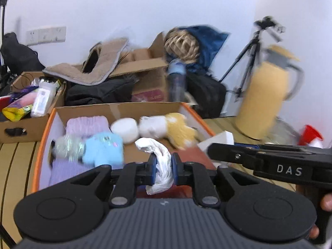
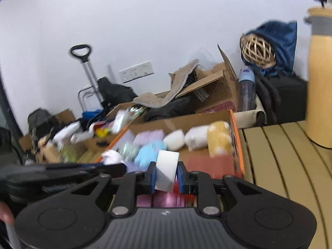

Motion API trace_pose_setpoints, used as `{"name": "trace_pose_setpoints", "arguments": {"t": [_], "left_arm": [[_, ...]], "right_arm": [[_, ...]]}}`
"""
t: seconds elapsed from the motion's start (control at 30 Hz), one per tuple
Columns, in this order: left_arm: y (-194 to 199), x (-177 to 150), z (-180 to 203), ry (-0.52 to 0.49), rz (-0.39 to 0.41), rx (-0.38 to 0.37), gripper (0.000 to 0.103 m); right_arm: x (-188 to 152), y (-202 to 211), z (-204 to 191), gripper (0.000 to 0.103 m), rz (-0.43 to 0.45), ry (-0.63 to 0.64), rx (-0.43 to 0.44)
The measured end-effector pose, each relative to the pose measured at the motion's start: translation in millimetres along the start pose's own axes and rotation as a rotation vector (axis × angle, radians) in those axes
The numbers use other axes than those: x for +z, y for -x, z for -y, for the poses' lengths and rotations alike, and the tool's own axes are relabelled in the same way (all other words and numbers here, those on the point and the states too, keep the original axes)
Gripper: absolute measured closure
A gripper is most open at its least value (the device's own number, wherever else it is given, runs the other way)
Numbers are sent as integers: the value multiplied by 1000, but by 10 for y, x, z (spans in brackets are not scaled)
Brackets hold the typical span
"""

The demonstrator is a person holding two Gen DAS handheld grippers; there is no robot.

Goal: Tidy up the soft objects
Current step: 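Carry the tissue and white tape roll into the box and open both tools, then withdraw both tools from the box back over the table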

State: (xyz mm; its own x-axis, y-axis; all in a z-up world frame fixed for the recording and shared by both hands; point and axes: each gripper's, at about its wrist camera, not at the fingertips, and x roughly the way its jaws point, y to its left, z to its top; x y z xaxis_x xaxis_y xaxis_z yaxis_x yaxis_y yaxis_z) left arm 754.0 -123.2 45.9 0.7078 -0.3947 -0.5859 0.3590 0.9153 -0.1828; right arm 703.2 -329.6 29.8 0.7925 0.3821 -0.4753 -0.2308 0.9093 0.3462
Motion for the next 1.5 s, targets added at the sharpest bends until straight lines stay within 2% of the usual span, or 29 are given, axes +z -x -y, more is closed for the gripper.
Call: {"name": "trace_pose_setpoints", "arguments": {"t": [0.03,0.07,0.1,0.2,0.23,0.27,0.3,0.33,0.37,0.53,0.67,0.8,0.93,1.07,1.1,1.17,1.23,1.33,1.5], "left_arm": [[-167,79,-54,14,-20,10,87],[-329,134,-100,21,-41,9,79],[-494,183,-166,41,-62,18,76],[-759,215,-346,74,-86,43,68],[-782,209,-389,80,-88,57,63],[-791,204,-447,84,-86,71,56],[-780,213,-499,90,-79,65,53],[-752,214,-542,94,-71,50,50],[-718,220,-572,95,-65,43,50],[-400,268,-541,65,-29,60,46],[94,181,-461,35,15,81,46],[931,-199,-326,5,111,105,42],[1761,-730,-139,-25,221,147,31],[2500,-1323,67,-59,313,168,23],[2635,-1443,108,-60,321,167,23],[2881,-1680,164,-59,336,176,19],[3090,-1902,188,-19,335,201,18],[3345,-2196,278,32,323,196,18],[3646,-2651,433,13,297,217,18]], "right_arm": [[132,-211,55,83,-22,-17,11],[230,-413,105,81,-35,-41,13],[302,-602,149,81,-47,-54,5],[424,-1119,295,81,-93,-84,-35],[429,-1249,348,80,-102,-89,-51],[437,-1346,391,75,-113,-94,-64],[424,-1442,431,69,-127,-100,-70],[412,-1519,480,54,-140,-112,-77],[393,-1559,512,44,-143,-124,-87],[398,-1463,486,44,-109,-128,-89],[467,-1078,289,44,-91,-63,-88],[408,-364,32,43,-39,53,-96],[145,513,-253,39,43,182,-131],[-325,1284,-556,37,90,267,-137],[-473,1469,-635,37,99,288,-137],[-722,1778,-759,26,121,318,-127],[-950,2054,-867,25,150,329,-136],[-1257,2410,-992,25,170,314,-157],[-1770,2944,-1138,23,191,286,-145]]}}
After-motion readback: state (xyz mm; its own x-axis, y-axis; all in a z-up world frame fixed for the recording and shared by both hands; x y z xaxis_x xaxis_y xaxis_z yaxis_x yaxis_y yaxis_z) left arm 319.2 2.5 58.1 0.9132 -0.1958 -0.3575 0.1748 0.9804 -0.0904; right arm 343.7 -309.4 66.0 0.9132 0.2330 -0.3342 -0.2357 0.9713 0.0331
